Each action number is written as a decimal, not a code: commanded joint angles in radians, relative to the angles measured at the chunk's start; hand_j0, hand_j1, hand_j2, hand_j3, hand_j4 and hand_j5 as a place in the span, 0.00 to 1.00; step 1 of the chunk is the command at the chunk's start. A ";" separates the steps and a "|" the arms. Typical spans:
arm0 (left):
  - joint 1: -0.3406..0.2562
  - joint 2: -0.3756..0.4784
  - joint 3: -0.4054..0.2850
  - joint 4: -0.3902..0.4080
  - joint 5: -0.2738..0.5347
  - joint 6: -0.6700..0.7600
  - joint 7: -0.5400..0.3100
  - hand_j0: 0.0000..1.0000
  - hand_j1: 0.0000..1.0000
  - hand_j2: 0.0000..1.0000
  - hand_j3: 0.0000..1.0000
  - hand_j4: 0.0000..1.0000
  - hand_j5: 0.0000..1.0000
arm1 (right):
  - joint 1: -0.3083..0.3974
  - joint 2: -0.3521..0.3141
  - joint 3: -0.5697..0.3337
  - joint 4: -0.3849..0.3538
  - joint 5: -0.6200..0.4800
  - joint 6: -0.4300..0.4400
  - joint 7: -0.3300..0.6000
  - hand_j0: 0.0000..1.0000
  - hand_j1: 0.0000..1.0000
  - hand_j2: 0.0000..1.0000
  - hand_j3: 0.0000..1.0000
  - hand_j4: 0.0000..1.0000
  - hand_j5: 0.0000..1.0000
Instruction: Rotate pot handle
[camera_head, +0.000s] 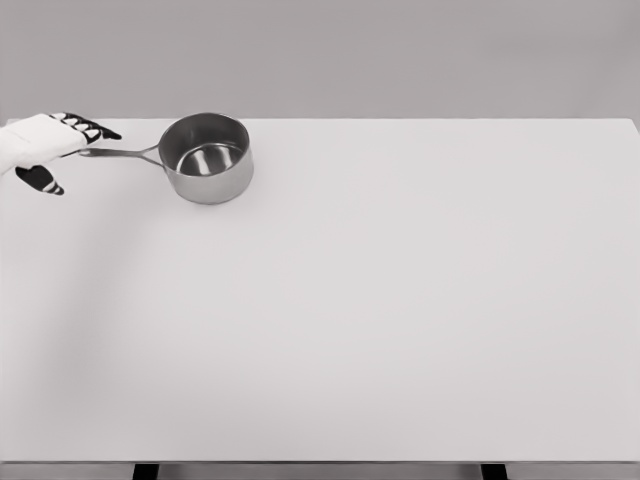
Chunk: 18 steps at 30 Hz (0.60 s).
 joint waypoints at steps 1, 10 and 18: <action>0.000 0.007 0.002 -0.010 0.008 0.001 0.001 1.00 1.00 1.00 1.00 1.00 1.00 | 0.000 0.000 0.000 0.000 0.000 0.000 0.000 1.00 1.00 1.00 1.00 1.00 1.00; -0.002 0.196 0.058 -0.292 0.307 0.010 -0.007 1.00 1.00 1.00 1.00 1.00 1.00 | 0.000 0.000 0.000 0.000 0.000 0.000 0.000 1.00 1.00 1.00 1.00 1.00 1.00; 0.270 0.285 0.294 -0.884 0.438 -0.011 -0.007 1.00 1.00 1.00 1.00 1.00 1.00 | 0.000 0.000 0.000 0.000 0.000 0.000 0.000 1.00 1.00 1.00 1.00 1.00 1.00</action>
